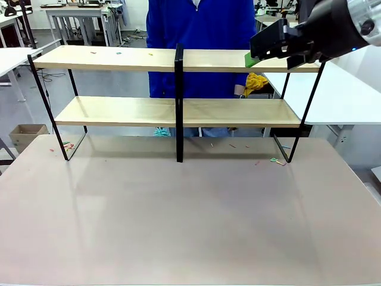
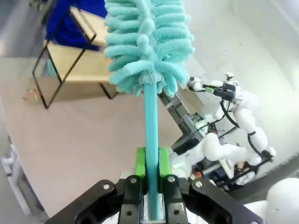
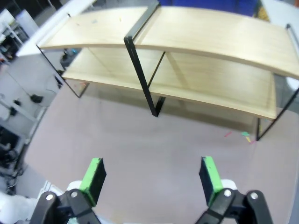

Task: Clean the shelves.
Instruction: Clean a randomly selected level of the Shelf with the Duster, then clean another randomly selected level of the Shelf with the Duster.

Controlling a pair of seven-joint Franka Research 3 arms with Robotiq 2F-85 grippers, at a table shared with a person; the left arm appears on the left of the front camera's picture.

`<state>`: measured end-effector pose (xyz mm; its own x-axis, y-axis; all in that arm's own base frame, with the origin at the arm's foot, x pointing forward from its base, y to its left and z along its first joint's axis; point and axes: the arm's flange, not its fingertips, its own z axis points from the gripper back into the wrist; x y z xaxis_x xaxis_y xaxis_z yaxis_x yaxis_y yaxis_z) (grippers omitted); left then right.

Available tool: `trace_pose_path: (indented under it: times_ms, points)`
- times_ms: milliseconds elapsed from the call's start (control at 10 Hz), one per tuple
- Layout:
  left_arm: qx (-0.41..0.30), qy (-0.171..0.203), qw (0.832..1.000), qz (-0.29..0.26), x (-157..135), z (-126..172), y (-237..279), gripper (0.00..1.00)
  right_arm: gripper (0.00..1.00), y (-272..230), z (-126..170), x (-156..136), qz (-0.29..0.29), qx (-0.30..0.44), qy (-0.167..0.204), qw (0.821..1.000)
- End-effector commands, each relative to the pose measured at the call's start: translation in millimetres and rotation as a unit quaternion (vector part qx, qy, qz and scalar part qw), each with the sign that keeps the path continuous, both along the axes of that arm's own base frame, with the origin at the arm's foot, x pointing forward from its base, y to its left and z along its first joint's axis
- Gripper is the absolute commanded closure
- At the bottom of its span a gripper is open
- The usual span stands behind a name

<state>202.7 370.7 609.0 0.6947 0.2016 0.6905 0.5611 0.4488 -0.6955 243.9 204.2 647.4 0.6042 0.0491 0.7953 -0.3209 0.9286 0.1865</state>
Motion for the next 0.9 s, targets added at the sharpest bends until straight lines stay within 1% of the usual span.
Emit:
trace_pose_path:
  times_ms: [0, 800]
  points:
    - [0.014, -0.049, 0.999, 0.008, -28.0, 15.4, -0.7, 0.87, 0.0, -0.1, -0.2, 0.8, 0.001, 0.003, 0.0, 1.0]
    - [0.014, -0.049, 0.999, 0.008, -28.0, 15.4, -0.7, 0.87, 0.0, -0.1, -0.2, 0.8, 0.001, 0.003, 0.0, 1.0]
